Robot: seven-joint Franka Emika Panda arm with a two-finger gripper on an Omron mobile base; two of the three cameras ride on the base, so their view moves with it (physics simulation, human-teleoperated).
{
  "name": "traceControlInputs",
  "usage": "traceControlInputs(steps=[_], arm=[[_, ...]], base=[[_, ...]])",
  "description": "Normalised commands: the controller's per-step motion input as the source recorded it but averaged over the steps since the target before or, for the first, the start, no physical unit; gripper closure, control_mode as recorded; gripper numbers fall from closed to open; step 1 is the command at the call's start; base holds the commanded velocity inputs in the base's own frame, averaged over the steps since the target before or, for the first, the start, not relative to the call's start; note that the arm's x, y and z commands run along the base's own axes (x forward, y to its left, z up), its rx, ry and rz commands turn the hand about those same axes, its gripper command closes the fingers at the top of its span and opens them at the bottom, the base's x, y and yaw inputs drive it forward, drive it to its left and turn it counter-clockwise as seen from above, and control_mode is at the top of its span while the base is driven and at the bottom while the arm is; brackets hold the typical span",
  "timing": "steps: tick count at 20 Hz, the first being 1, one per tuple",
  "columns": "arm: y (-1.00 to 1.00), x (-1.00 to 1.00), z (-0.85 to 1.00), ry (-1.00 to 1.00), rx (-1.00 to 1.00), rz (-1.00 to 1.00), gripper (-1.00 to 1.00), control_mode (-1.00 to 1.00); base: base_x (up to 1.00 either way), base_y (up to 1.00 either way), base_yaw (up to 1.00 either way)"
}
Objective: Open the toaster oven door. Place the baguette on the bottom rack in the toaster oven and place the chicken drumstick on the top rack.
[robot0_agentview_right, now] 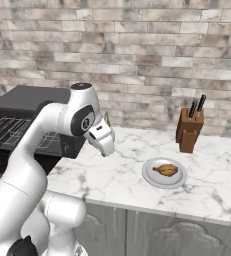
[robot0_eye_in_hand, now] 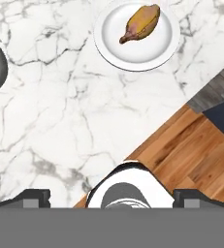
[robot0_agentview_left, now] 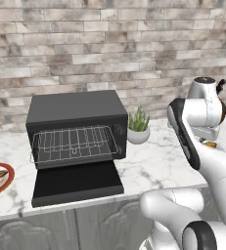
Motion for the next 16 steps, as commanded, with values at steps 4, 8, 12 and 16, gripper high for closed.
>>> traceControlInputs(steps=[4, 8, 12, 16], arm=[[-0.77, 0.19, -0.18, 0.0, 0.01, 0.0, -1.0, -1.0], [-0.69, 0.25, -0.16, 0.0, 0.0, -0.01, -1.0, -1.0], [-0.69, 0.25, -0.16, 0.0, 0.05, -0.04, -1.0, -1.0], [-0.55, 0.29, -0.28, 0.0, 0.08, -0.11, -1.0, -1.0]], base=[[0.0, 0.0, 0.0], [0.0, 0.0, 0.0], [0.0, 0.0, 0.0], [0.0, 0.0, 0.0]])
